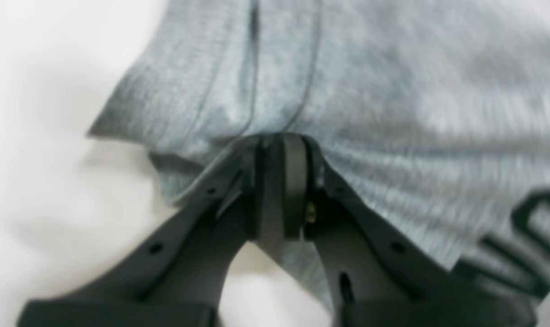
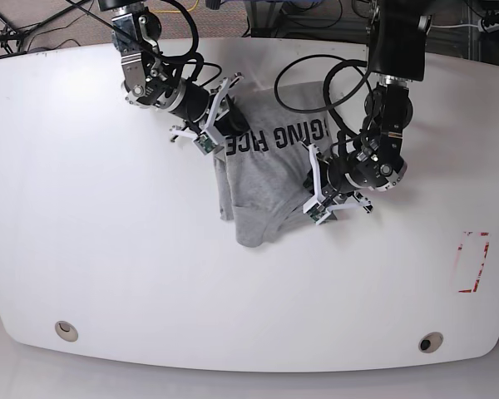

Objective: Fold the T-shirt properly
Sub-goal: 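Fold the grey shirt over with both grippers, then release the right gripper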

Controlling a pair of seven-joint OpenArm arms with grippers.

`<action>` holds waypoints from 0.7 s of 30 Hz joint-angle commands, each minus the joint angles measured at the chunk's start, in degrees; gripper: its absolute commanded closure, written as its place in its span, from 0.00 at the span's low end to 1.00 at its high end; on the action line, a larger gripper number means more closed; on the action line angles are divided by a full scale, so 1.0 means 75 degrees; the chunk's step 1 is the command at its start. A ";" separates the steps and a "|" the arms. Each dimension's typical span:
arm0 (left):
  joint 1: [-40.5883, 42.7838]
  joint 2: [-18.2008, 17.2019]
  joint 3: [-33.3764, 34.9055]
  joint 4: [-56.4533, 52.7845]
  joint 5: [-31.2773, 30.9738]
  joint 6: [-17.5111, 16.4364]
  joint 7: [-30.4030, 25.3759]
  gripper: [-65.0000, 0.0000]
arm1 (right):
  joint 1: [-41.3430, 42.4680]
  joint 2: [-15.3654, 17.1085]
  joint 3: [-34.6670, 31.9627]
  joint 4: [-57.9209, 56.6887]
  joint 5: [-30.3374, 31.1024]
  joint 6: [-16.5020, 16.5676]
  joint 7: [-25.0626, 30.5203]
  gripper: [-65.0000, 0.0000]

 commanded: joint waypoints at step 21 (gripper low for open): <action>-0.0278 0.0116 -0.0057 0.1692 -0.0064 0.0104 -0.0142 0.80 | -0.0179 -0.0155 0.0250 0.2143 0.0031 -0.0598 -0.1173 0.88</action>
